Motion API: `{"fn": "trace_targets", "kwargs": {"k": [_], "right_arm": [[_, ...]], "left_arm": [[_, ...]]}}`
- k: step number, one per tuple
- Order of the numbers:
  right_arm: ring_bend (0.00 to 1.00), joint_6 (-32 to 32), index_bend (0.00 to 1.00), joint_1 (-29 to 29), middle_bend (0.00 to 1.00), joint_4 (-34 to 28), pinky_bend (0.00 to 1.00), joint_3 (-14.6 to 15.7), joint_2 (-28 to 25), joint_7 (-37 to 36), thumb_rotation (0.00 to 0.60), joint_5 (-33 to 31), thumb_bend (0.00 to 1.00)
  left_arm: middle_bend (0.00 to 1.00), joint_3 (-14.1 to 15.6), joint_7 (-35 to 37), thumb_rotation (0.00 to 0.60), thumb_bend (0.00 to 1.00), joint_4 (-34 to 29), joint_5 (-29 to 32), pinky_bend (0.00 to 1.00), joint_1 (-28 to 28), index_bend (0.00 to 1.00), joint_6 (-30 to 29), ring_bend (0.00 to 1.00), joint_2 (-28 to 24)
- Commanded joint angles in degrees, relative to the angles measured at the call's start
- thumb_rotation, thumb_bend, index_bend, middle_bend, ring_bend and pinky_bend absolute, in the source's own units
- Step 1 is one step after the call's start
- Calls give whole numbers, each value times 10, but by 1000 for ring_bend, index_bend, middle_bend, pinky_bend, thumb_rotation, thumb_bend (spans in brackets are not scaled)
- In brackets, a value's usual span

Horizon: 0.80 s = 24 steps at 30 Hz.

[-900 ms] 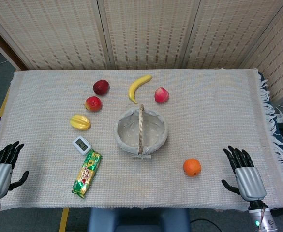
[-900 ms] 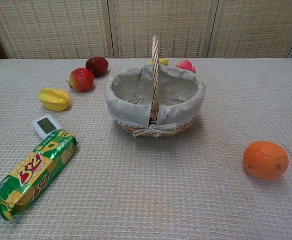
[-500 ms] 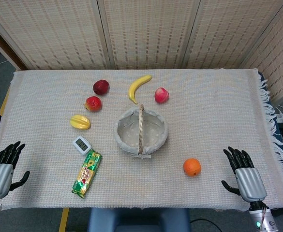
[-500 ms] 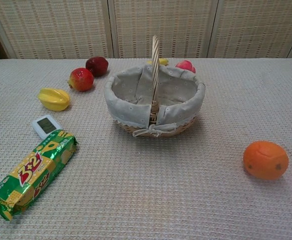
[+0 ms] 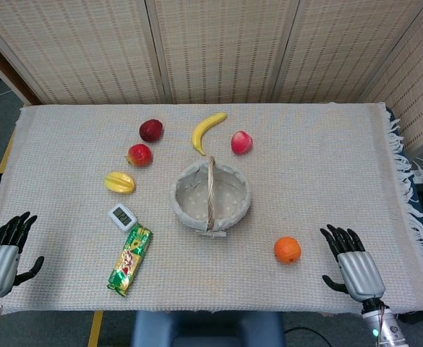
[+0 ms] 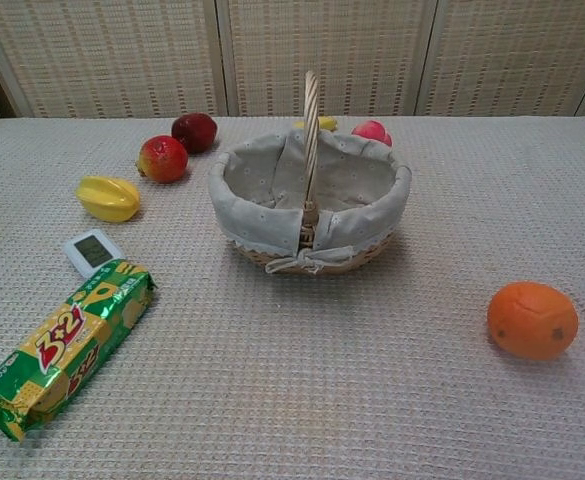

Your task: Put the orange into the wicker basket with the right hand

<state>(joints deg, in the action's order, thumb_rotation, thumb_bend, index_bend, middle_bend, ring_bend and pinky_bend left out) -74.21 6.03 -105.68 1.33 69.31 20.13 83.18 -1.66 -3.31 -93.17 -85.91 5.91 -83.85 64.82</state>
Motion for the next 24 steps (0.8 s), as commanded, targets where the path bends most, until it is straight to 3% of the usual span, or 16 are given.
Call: {"fn": "trace_targets", "kwargs": {"k": [1,11,18,21,24], "right_arm": [[0,45,0,30,0,-30,0,-20,11,51,600,-62,112],[0,87,0,89,0,-45,0,-55,87,158,600,-207,111],[0,80,0,124,0,-29,25,-65,144,210,600,-266,111],[0,72,0,136,0,-20,54,-67,168,225,600,-284,111],[1,62,10,141,4,-13,145,-62,183,233,600,-286,133]], "left_arm": [[0,0,0,600,333,-1,0,107,0,0,0,0,0],[0,0,5,600,334,-1,2,107,0,0,2,0,-2],[0,0,7,600,333,-2,4,107,1,0,5,0,-4],[0,0,8,600,334,-3,5,107,1,0,6,0,-5],[0,0,11,600,334,-3,6,107,1,0,8,0,-6]]}}
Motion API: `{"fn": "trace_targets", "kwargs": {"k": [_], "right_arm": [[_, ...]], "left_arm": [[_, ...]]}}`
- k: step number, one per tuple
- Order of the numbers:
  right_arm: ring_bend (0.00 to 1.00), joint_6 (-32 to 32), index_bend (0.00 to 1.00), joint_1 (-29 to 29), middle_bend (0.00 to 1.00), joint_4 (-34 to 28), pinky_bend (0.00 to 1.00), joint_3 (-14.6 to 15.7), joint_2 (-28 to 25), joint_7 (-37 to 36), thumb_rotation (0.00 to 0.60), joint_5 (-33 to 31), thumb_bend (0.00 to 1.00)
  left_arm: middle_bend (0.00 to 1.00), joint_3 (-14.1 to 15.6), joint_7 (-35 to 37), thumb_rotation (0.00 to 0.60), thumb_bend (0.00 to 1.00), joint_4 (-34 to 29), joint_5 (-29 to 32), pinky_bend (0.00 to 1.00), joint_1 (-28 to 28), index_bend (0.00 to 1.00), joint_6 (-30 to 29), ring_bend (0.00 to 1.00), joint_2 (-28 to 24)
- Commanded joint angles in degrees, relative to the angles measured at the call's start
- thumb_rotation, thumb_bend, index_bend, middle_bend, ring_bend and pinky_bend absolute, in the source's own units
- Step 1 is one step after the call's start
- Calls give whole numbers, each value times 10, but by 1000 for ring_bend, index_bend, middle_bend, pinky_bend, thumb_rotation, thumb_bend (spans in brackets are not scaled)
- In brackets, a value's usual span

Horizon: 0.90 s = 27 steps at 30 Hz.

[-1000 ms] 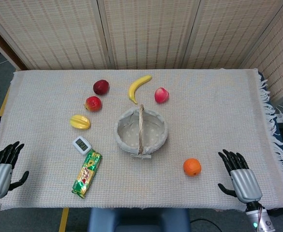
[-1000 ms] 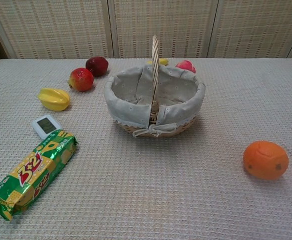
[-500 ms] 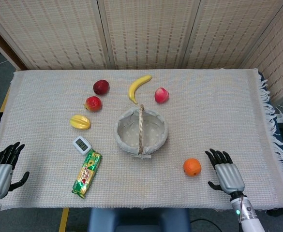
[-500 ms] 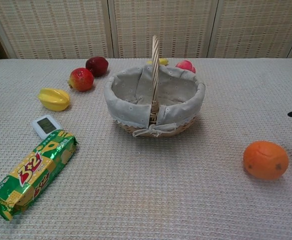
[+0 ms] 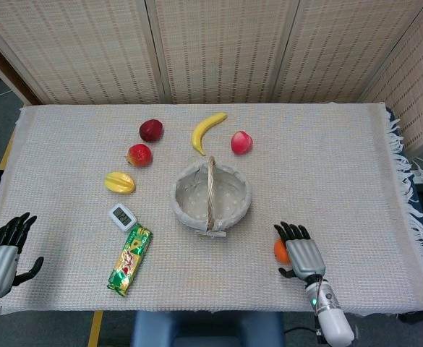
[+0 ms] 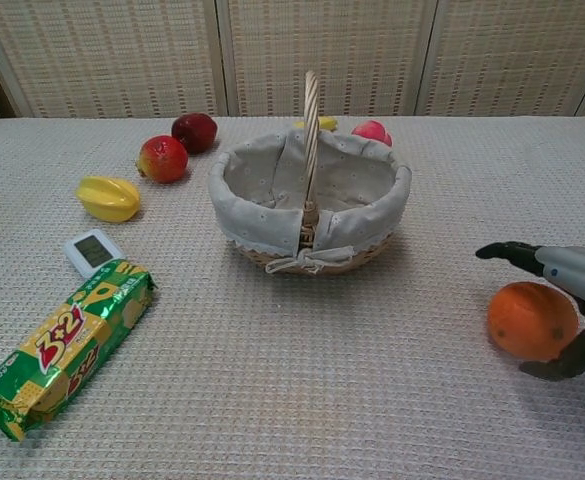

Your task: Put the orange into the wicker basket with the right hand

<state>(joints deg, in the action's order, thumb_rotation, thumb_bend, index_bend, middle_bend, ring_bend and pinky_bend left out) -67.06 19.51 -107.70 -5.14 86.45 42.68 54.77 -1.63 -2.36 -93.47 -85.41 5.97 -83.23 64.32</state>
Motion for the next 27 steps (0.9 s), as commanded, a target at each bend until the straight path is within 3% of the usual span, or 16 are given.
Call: {"fn": "trace_targets", "kwargs": {"k": [1,3,7,9,11,17,22,27], "right_arm": [[8,-13,33,7,16,10,176,6,15,10,600,1,155],[86,-21,178,8,105,14,293,12,19,12,600,8,240],[416,-38,532,7,381,22,633,19,22,6,600,27,388],[516,-42,633,7,468,21,734,20,20,7,600,27,425],[564,-46,698,8,514,19,774,20,17,5,600,27,446],[578,-51,742,8,530,8,791,16,9,-10,600,34,450],[578,-82,742,19,534,-47,790,-35,-19,-57,600,91,450],[577,-97,742,50,534,-71,789,-103,-26,-54,600,84,450]], "left_arm": [[0,0,2,600,333,0,2,107,0,0,2,0,-1],[0,0,4,600,333,0,3,107,1,0,3,0,-2],[0,0,6,600,329,-1,3,108,1,0,4,0,-2],[0,0,4,600,329,-1,2,107,1,0,4,0,-2],[0,0,3,600,329,-1,3,107,1,0,4,0,-2],[0,-1,2,600,329,-3,4,107,1,0,4,0,-2],[0,0,0,600,327,-3,5,107,1,0,4,0,-1],[0,-1,-2,600,326,-4,5,107,0,0,3,0,-1]]}}
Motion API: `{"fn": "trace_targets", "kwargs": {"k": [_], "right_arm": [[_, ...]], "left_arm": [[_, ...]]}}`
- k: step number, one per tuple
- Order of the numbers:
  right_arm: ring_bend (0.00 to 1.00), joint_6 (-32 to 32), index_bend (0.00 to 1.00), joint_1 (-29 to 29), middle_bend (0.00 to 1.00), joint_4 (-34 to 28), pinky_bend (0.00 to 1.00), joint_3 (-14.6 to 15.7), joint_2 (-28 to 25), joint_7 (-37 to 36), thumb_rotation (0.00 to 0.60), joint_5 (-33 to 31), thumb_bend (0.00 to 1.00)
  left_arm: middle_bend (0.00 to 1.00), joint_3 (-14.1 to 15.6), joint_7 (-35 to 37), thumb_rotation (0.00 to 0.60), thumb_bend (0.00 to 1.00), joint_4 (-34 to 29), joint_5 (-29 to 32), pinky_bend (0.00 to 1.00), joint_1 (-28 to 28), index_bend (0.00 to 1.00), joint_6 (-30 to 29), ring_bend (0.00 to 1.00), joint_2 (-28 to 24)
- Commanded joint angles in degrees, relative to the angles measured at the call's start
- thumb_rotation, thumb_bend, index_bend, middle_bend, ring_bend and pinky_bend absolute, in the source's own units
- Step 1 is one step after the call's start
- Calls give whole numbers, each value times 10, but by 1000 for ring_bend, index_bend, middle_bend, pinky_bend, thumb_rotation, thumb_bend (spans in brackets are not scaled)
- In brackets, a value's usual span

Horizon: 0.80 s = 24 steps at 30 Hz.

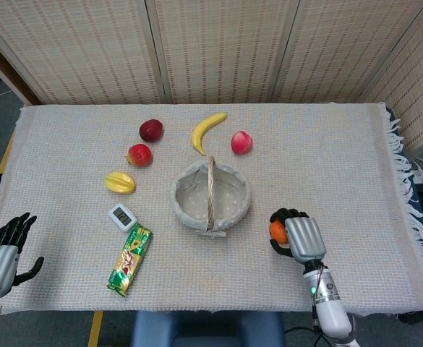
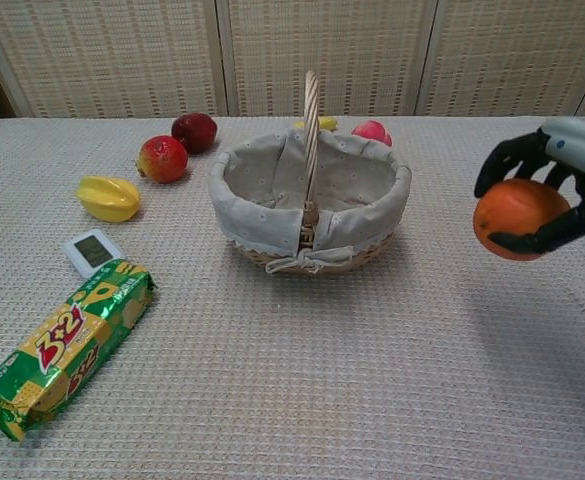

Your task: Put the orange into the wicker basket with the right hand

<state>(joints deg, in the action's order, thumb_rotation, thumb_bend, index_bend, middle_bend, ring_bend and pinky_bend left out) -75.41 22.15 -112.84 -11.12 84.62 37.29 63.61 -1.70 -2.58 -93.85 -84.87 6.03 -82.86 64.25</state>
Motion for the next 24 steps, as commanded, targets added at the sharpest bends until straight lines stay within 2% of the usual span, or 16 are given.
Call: {"fn": "trace_targets", "kwargs": {"k": [1,6,9,15,20,22,24], "right_arm": [[576,-15,742,32,534,-20,789,-55,-5,6,600,-11,450],[566,-18,741,84,534,5,776,-105,30,44,600,-56,450],[564,-16,740,117,534,38,764,-118,65,64,600,-74,450],[561,-20,707,173,534,110,760,-131,147,77,600,-96,450],[545,-30,683,209,534,186,747,-125,215,72,600,-82,450],[524,-32,621,216,534,208,720,-118,234,68,600,-78,449],[411,-31,430,217,471,214,612,-111,243,70,600,-83,395]], "left_arm": [[0,0,0,600,327,0,0,107,0,0,0,0,0],[0,0,1,600,328,-1,0,107,0,0,1,0,0],[0,0,3,600,328,-2,0,107,0,0,1,0,-1],[0,0,6,600,330,-2,1,108,1,0,3,0,-2],[0,0,11,600,329,0,0,107,0,0,1,0,-1],[0,0,15,600,329,0,1,107,0,0,2,0,-2],[0,0,19,600,329,1,2,107,0,0,3,0,-3]]}}
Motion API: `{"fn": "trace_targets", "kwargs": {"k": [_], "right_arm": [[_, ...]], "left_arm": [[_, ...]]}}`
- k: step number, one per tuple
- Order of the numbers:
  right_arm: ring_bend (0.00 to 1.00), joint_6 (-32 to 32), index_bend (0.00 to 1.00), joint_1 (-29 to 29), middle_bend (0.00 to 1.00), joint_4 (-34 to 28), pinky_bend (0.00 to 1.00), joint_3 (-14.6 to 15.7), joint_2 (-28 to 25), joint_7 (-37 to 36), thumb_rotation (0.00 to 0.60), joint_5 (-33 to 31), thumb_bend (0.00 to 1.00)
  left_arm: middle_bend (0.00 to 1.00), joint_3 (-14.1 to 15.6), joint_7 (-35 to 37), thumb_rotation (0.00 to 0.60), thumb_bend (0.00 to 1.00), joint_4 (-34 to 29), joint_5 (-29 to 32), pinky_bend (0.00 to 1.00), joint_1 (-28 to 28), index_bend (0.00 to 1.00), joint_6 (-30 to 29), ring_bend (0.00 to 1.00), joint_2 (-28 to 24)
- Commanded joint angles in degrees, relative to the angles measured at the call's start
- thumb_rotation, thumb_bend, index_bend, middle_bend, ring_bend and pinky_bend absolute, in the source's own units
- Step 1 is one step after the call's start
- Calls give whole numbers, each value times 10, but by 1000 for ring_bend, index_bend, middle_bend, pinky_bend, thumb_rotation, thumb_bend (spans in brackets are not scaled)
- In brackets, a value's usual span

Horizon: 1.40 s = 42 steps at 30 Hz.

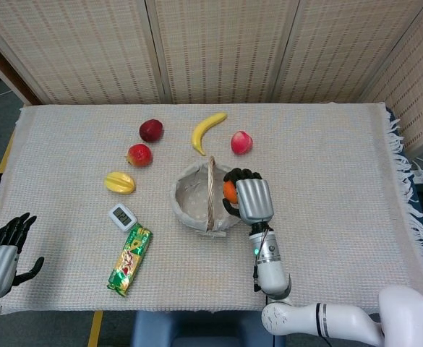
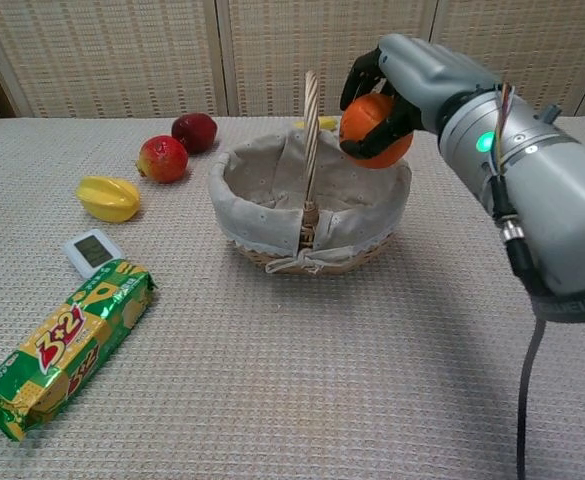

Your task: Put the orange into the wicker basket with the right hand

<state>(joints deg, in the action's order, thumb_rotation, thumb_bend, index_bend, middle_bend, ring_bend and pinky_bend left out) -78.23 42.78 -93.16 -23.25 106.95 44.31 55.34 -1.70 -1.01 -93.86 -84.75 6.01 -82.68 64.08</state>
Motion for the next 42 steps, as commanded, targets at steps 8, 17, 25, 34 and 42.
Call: {"fn": "trace_targets", "kwargs": {"k": [8,17,25,34,42], "right_arm": [[0,-4,299,5,6,10,194,24,11,18,600,-11,162],[0,-11,0,-2,0,-15,123,17,-12,20,600,-21,122],[0,-25,0,-33,0,-89,117,43,-69,4,600,4,122],[0,-59,0,-152,0,-260,39,187,-285,-43,600,117,122],[0,-125,0,-277,0,-235,7,331,-403,-171,600,281,122]], "left_arm": [[0,0,6,600,329,1,-2,107,0,0,0,0,-2],[0,0,2,600,329,-2,0,107,1,0,2,0,0],[0,0,3,600,330,-1,3,107,0,0,2,0,-2],[0,2,-4,600,331,-3,1,107,-2,0,-1,0,-3],[0,3,-13,600,332,0,-8,107,-3,0,-8,0,1]]}}
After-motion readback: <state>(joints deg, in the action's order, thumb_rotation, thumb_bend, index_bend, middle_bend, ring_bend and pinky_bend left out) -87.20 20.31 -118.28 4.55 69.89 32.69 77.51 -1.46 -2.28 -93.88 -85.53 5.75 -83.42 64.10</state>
